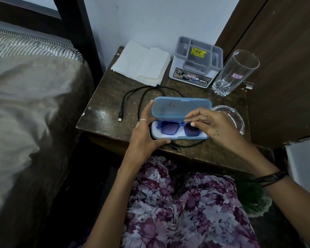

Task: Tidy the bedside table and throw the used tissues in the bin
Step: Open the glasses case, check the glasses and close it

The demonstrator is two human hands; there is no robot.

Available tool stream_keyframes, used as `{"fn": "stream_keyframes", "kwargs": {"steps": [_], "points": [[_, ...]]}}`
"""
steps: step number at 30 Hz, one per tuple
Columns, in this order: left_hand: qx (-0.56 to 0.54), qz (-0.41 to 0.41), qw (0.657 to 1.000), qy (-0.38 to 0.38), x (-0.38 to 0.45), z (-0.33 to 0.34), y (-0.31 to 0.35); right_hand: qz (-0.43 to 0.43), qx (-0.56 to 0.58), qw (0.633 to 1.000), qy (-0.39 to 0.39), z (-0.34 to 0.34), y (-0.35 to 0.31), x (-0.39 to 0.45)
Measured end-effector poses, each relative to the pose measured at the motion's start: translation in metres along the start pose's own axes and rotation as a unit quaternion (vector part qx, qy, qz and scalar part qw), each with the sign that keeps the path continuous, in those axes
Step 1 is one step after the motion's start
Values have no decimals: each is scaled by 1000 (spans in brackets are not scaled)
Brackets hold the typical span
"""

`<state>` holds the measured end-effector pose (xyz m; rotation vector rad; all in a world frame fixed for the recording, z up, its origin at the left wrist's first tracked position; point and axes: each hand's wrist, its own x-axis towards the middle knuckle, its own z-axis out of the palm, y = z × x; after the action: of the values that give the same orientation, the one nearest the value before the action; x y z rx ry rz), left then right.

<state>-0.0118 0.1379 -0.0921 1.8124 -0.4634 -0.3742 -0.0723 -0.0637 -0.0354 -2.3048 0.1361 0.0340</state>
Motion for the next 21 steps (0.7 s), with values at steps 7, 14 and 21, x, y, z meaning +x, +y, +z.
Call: {"fn": "stream_keyframes", "kwargs": {"steps": [7,14,21], "points": [[-5,-8,1000,2,-2,1,2,-138,-155,964,168,-2,-8,-6],[-38,-23,999,-4,-1,0,-2,-41,-226,973,11,-9,-9,14],[-36,-26,999,14,-3,1,2,-139,-246,956,79,-5,-2,-6]]}}
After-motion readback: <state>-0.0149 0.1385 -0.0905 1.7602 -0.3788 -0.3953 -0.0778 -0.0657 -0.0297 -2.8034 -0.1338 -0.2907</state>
